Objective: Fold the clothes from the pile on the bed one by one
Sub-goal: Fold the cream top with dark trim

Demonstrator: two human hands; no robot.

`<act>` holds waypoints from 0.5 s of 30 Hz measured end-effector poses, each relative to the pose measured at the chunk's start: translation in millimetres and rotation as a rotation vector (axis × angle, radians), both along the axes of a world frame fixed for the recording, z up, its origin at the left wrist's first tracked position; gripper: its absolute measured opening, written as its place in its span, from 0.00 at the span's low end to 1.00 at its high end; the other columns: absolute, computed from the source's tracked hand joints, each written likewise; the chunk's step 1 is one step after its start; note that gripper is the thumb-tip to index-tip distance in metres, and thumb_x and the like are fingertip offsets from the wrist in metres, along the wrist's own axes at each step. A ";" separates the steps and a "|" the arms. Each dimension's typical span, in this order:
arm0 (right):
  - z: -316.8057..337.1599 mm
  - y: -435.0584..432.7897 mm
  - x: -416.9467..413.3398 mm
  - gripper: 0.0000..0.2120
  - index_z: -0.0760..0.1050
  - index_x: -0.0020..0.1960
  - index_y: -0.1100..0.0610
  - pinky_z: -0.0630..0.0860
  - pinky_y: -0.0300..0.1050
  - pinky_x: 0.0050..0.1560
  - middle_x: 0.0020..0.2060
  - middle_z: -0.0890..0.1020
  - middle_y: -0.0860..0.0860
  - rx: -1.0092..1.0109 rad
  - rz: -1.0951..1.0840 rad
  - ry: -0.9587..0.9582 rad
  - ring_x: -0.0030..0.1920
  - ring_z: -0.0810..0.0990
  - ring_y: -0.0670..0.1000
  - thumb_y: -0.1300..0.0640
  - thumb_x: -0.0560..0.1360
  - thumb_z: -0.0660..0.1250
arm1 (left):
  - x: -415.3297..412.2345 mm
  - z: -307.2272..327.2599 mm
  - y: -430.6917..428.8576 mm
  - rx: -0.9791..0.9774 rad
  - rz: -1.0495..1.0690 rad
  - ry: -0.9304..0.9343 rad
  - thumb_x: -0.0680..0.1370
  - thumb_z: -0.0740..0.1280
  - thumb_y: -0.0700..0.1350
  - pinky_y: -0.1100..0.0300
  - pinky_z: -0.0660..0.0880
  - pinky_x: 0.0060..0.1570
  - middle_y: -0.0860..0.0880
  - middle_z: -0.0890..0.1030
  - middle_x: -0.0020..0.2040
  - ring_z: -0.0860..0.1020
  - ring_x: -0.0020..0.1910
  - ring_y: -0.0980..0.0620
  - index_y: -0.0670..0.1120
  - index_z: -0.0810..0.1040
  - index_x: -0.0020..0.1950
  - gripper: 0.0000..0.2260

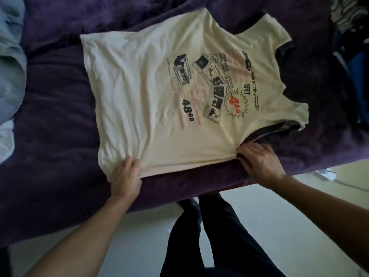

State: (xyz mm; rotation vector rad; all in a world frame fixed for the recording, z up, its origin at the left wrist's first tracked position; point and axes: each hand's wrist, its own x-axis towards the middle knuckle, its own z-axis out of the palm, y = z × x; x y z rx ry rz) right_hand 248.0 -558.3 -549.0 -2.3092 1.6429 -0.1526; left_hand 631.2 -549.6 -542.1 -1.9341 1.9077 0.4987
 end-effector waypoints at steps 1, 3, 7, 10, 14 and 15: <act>1.4 11.3 -0.7 0.09 0.82 0.50 0.57 0.75 0.53 0.47 0.51 0.84 0.53 0.038 0.026 0.044 0.53 0.82 0.57 0.61 0.70 0.74 | 6.8 5.1 12.0 0.024 -0.021 -0.030 0.62 0.70 0.29 0.48 0.73 0.35 0.40 0.75 0.43 0.76 0.39 0.38 0.39 0.75 0.41 0.11; 5.2 24.1 -0.5 0.16 0.82 0.52 0.58 0.76 0.55 0.46 0.54 0.84 0.54 0.107 0.025 0.109 0.56 0.81 0.59 0.64 0.65 0.78 | 17.9 11.0 34.3 0.027 -0.043 -0.055 0.62 0.71 0.28 0.48 0.74 0.33 0.40 0.75 0.40 0.77 0.38 0.38 0.39 0.75 0.39 0.11; 10.6 9.2 3.4 0.30 0.75 0.65 0.53 0.72 0.58 0.55 0.66 0.75 0.54 0.237 0.016 0.281 0.68 0.70 0.60 0.55 0.64 0.76 | 30.4 4.7 48.8 -0.055 0.003 -0.116 0.62 0.73 0.32 0.46 0.70 0.38 0.39 0.76 0.41 0.75 0.44 0.37 0.39 0.77 0.43 0.12; 1.4 -0.5 7.1 0.30 0.74 0.67 0.51 0.69 0.59 0.58 0.69 0.72 0.54 0.252 0.084 0.346 0.71 0.67 0.60 0.54 0.66 0.75 | 40.2 -8.8 46.9 -0.103 0.056 -0.160 0.66 0.72 0.35 0.46 0.67 0.42 0.39 0.76 0.47 0.73 0.47 0.38 0.40 0.79 0.49 0.12; -11.7 8.5 4.0 0.15 0.83 0.53 0.56 0.74 0.58 0.51 0.57 0.83 0.54 0.122 0.067 0.209 0.62 0.78 0.60 0.62 0.67 0.77 | 55.6 -18.8 51.4 -0.101 0.084 -0.123 0.69 0.71 0.38 0.45 0.68 0.42 0.40 0.76 0.47 0.72 0.47 0.38 0.38 0.80 0.46 0.07; -9.6 10.0 2.2 0.14 0.84 0.52 0.57 0.74 0.57 0.50 0.55 0.83 0.54 0.137 0.061 0.178 0.61 0.79 0.59 0.62 0.67 0.77 | 58.1 -14.9 53.5 -0.106 0.072 -0.091 0.69 0.70 0.39 0.45 0.68 0.41 0.40 0.76 0.46 0.72 0.46 0.38 0.38 0.80 0.44 0.06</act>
